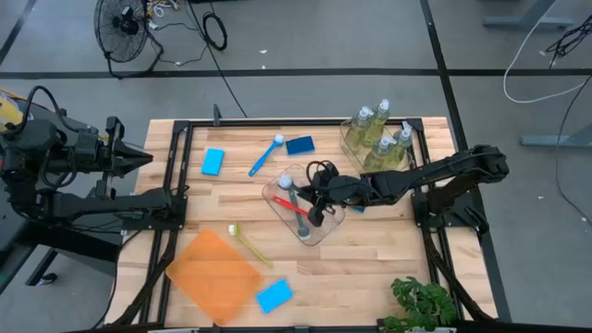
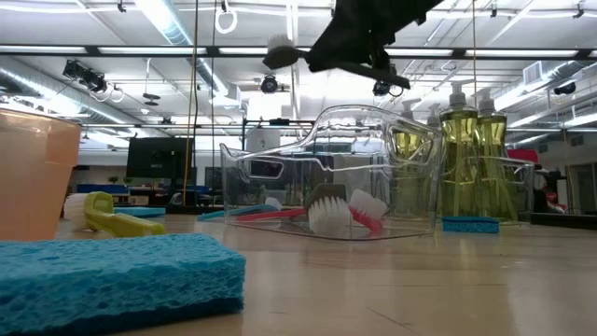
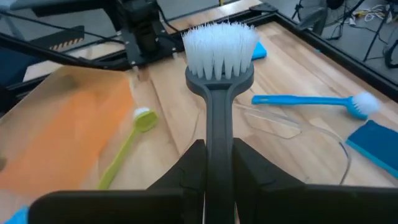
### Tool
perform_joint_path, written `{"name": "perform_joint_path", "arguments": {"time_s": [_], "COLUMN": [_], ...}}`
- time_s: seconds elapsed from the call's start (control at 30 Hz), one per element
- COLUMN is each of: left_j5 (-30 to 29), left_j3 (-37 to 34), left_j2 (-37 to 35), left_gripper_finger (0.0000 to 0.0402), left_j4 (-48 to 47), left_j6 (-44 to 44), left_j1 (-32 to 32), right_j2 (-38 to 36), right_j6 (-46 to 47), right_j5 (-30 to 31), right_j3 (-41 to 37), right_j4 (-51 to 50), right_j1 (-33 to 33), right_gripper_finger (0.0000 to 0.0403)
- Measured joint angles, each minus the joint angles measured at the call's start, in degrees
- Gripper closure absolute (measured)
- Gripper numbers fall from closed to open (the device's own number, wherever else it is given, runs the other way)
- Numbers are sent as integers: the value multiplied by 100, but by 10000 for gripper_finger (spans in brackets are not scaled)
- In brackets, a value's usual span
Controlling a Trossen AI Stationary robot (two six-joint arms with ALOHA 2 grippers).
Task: Pick & Place Kitchen Sink Supplies
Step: Put the gray dish brush into the bottom transparent bin
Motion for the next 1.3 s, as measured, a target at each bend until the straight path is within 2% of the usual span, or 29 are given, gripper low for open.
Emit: {"name": "perform_joint_path", "arguments": {"time_s": [0.3,0.53,1.03,1.3], "left_j5": [1,1,1,-1], "left_j3": [0,2,2,2], "left_j2": [0,2,2,2], "left_gripper_finger": [374,374,374,374], "left_j4": [0,0,2,-1], "left_j6": [-1,0,1,0], "left_j1": [1,-1,-1,0], "right_j2": [62,497,1504,1743], "right_j6": [37,40,274,344], "right_j5": [-89,-592,-947,-939], "right_j3": [-359,-364,-370,-362], "right_j4": [73,181,446,657], "right_j1": [-310,-448,-646,-646], "right_gripper_finger": [353,353,353,353]}}
